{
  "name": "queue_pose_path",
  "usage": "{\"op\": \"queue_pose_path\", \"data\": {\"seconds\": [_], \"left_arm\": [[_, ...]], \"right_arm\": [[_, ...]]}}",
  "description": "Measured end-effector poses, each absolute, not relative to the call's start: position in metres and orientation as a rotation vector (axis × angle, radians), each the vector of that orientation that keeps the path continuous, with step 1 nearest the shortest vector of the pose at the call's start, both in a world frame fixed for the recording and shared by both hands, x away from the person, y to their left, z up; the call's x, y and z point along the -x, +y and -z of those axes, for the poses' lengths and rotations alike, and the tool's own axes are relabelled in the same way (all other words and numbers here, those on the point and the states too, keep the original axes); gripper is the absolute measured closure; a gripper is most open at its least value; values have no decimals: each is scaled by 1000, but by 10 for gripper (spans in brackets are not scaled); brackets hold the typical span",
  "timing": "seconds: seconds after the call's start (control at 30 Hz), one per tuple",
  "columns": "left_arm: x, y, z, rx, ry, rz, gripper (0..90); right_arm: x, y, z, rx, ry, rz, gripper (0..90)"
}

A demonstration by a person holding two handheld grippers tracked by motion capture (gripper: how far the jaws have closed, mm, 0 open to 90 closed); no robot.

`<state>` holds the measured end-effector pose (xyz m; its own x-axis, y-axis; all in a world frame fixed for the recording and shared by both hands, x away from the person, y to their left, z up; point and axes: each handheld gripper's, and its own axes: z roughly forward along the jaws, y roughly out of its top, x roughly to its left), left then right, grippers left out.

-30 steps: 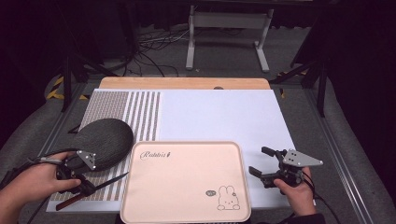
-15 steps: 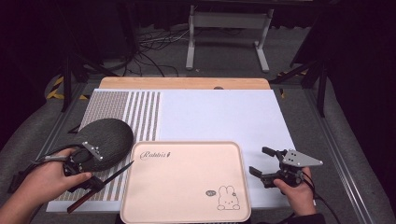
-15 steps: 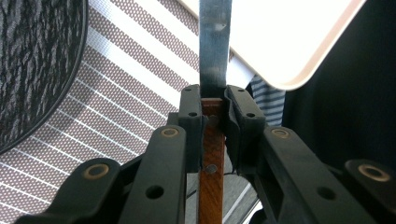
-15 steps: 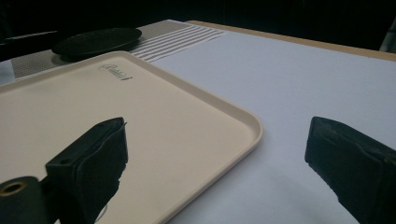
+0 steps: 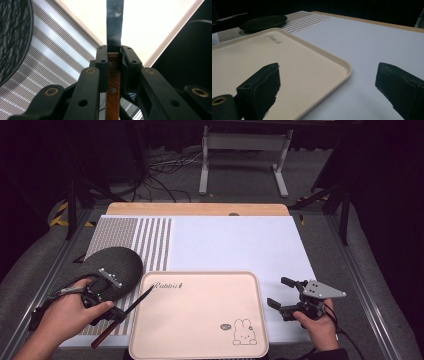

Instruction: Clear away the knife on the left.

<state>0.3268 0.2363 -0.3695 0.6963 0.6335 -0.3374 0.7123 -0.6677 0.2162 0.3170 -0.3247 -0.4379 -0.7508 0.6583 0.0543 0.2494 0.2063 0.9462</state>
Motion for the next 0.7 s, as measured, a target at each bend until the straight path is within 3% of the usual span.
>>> {"op": "queue_pose_path", "data": {"seconds": [0.7], "left_arm": [[-326, 191, 387, -2533, 1054, 310, 779]], "right_arm": [[-317, -326, 439, -848, 2131, -1549, 70]]}}
